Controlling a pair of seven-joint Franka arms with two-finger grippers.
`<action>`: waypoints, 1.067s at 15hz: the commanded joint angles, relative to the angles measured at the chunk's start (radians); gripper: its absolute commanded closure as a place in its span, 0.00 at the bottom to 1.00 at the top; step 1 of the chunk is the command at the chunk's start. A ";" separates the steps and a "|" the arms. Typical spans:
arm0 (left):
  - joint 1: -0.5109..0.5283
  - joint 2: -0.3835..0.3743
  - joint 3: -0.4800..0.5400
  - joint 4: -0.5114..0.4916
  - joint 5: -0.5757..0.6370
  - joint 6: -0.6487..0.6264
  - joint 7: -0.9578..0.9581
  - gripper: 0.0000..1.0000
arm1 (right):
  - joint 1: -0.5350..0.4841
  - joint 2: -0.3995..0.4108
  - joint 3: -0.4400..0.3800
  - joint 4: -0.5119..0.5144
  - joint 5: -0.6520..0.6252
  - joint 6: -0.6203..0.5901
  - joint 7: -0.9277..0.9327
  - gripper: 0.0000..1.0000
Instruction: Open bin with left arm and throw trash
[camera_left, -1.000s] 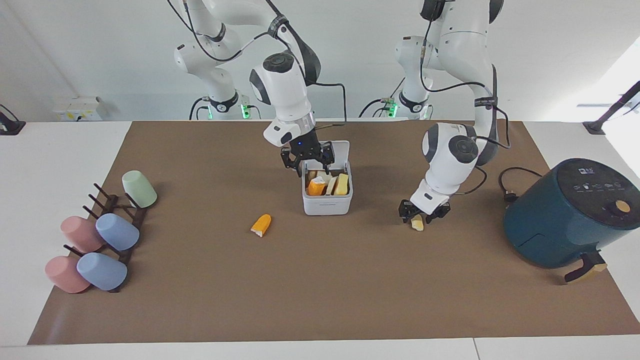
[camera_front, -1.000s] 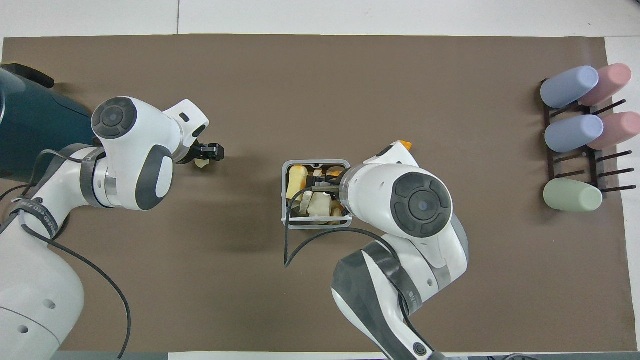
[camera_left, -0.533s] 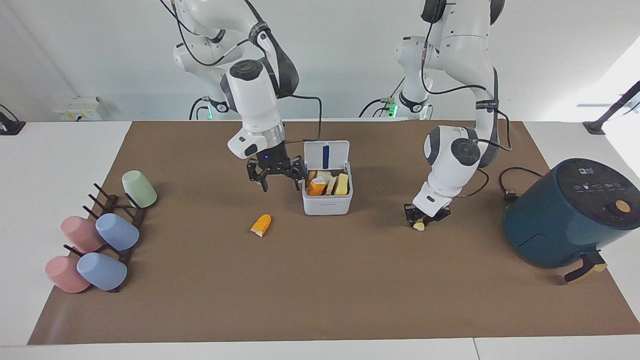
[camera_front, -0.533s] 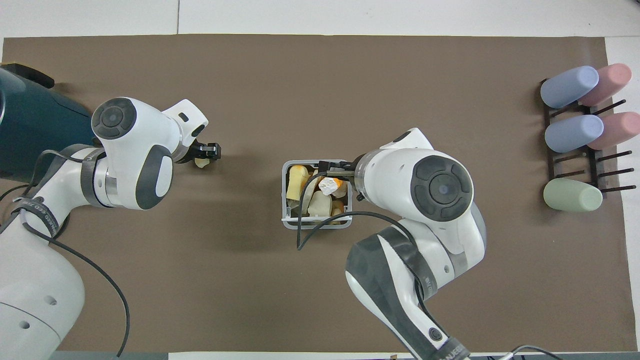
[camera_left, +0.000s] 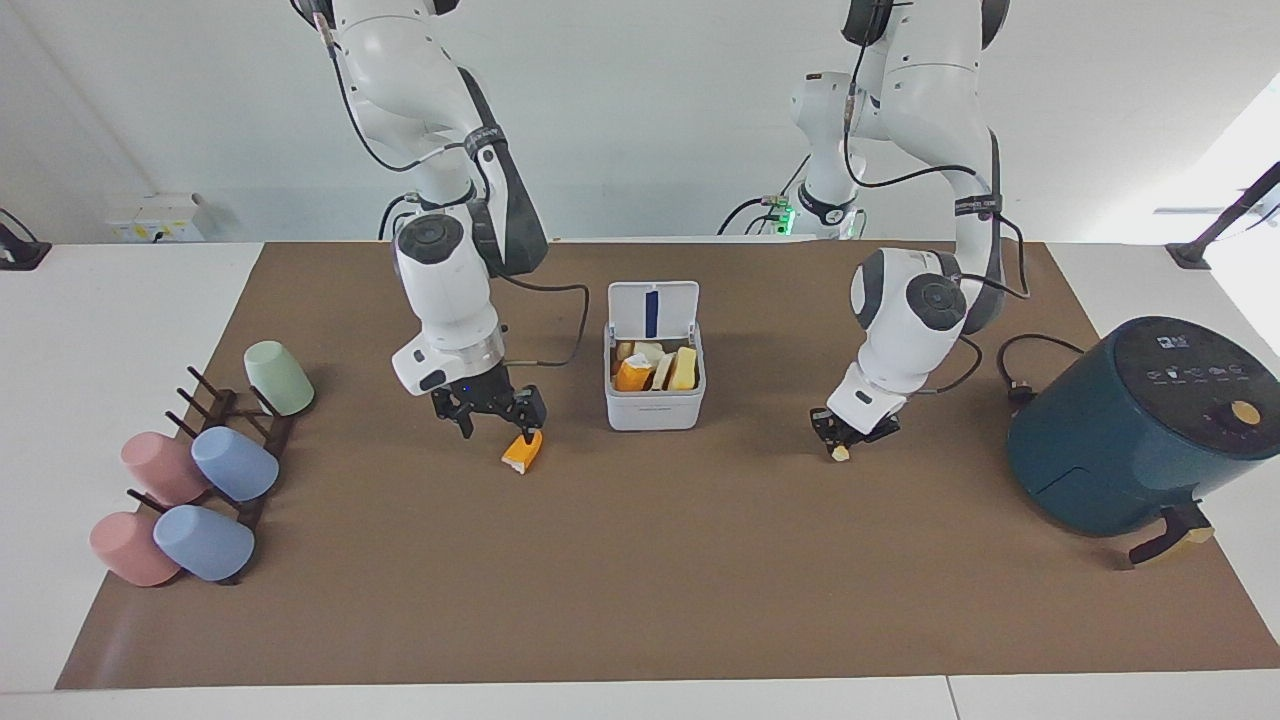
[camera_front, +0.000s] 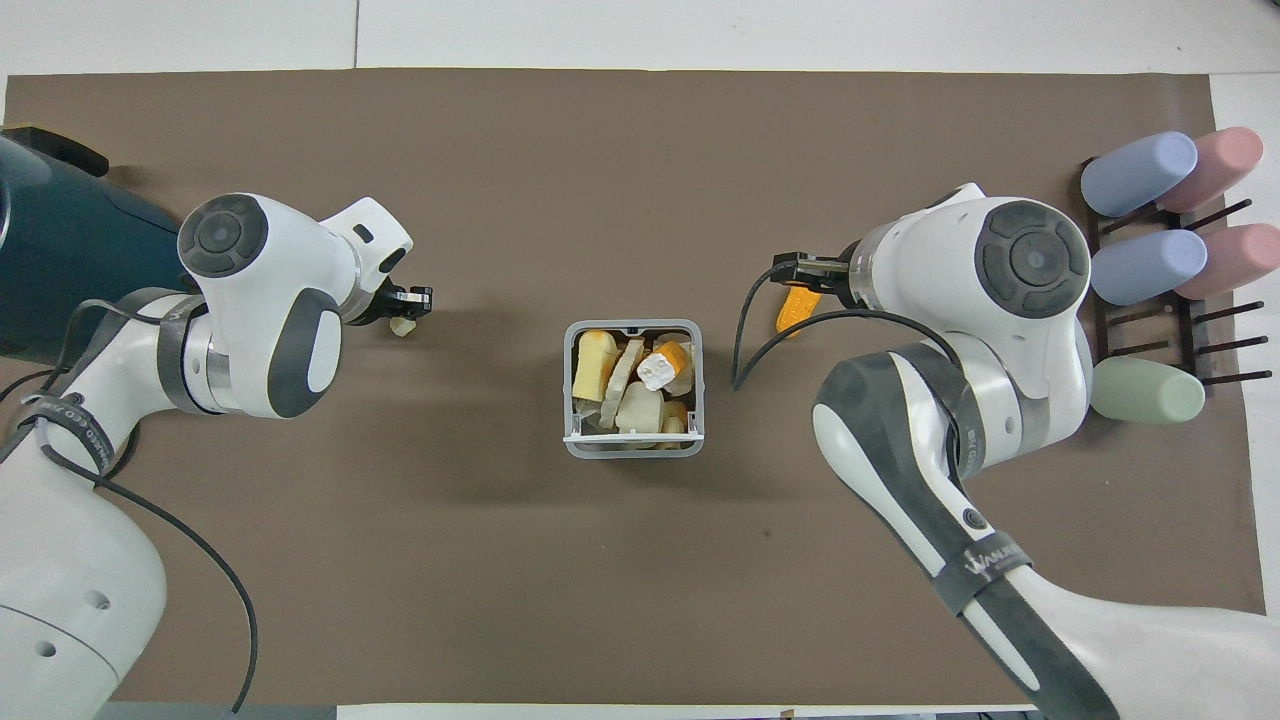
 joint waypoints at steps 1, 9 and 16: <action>-0.002 0.000 -0.008 0.190 -0.049 -0.218 -0.042 0.84 | 0.012 0.048 0.009 0.020 -0.024 0.021 0.031 0.00; -0.202 -0.035 -0.080 0.293 -0.072 -0.314 -0.359 0.84 | 0.010 0.036 0.009 -0.074 -0.025 0.119 0.035 0.31; -0.318 -0.144 -0.080 0.008 -0.074 -0.102 -0.374 0.83 | 0.027 0.034 0.009 -0.068 -0.025 0.114 0.034 1.00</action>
